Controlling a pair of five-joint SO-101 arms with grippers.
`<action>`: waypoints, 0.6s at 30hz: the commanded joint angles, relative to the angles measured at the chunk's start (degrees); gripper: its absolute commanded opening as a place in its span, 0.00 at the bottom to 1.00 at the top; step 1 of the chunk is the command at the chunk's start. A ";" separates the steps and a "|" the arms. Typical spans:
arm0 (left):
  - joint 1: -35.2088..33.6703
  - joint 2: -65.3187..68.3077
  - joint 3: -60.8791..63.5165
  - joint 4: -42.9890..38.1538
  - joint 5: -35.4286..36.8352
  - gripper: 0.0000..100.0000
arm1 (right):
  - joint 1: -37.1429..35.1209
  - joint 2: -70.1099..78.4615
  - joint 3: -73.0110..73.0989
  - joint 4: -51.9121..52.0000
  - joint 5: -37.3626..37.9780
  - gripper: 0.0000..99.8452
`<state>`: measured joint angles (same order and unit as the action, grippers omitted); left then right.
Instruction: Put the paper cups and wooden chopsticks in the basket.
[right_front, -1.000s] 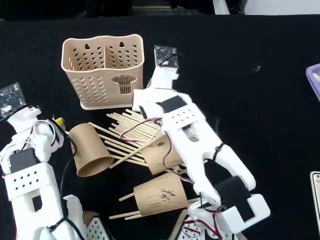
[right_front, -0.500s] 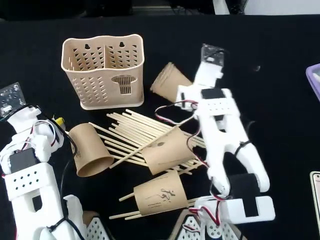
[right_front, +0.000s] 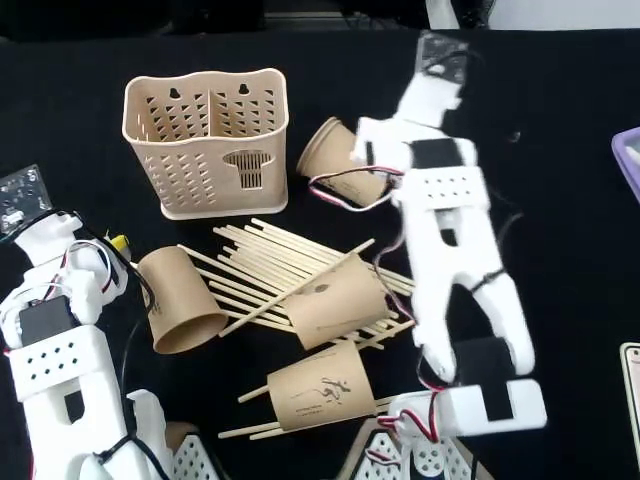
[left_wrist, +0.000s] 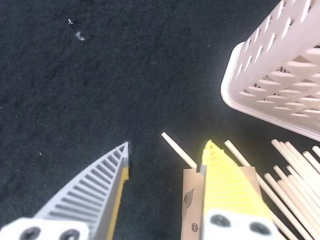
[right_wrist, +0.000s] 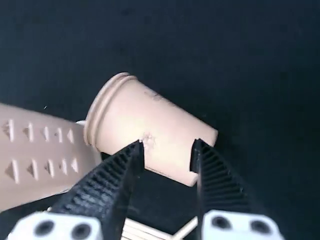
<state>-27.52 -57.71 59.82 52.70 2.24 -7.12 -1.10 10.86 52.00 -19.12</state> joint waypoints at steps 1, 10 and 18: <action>0.40 -1.05 -0.92 -0.44 0.18 0.24 | -2.37 2.51 -3.30 -1.85 -0.88 0.24; 0.40 -1.05 -0.92 -0.44 0.18 0.24 | -2.99 10.15 -3.30 2.64 22.33 0.26; 0.40 -1.05 -0.92 -0.44 0.18 0.24 | 5.19 14.81 -3.65 -2.02 45.36 0.25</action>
<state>-27.52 -57.71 59.82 52.70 2.24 -5.98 13.32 10.42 52.70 20.18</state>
